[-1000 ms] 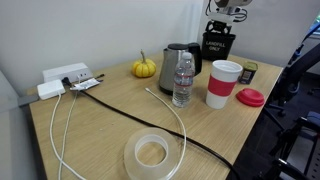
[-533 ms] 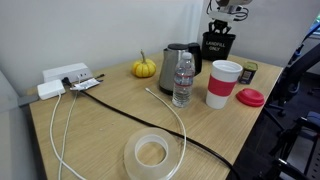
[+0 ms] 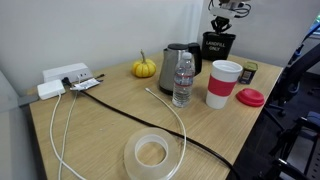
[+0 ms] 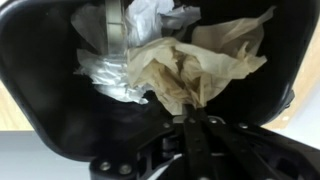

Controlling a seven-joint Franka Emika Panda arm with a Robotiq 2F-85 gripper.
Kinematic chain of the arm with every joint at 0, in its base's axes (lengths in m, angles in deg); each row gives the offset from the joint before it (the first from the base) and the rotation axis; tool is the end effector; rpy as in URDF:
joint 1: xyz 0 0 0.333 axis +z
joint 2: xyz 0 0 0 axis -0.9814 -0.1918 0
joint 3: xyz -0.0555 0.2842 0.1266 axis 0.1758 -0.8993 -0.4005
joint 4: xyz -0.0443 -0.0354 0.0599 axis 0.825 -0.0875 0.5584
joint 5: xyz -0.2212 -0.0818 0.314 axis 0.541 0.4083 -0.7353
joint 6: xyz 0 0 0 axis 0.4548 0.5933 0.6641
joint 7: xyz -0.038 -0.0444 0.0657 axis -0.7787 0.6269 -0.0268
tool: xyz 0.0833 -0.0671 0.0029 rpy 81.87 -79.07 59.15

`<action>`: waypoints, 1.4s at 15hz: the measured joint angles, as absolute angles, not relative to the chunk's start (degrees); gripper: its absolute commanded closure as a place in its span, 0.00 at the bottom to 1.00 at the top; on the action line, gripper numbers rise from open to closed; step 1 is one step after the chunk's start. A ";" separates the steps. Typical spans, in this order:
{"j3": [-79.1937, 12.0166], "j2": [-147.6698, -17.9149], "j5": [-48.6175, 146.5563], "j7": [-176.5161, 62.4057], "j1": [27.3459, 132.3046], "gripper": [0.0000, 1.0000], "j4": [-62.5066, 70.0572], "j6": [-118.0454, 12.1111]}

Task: Remove the brown paper from the bin and put it on the table

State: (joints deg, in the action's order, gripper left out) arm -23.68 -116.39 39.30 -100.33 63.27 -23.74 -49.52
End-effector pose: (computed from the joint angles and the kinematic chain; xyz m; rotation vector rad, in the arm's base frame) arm 0.7201 -0.3310 0.3187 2.4511 -1.8688 0.4845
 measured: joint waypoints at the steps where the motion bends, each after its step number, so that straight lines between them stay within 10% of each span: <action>1: -23.50 -116.35 39.30 -100.45 63.27 1.00 -24.06 -49.52; 21: -28.36 -100.00 36.75 -99.48 67.64 1.00 -17.88 -50.93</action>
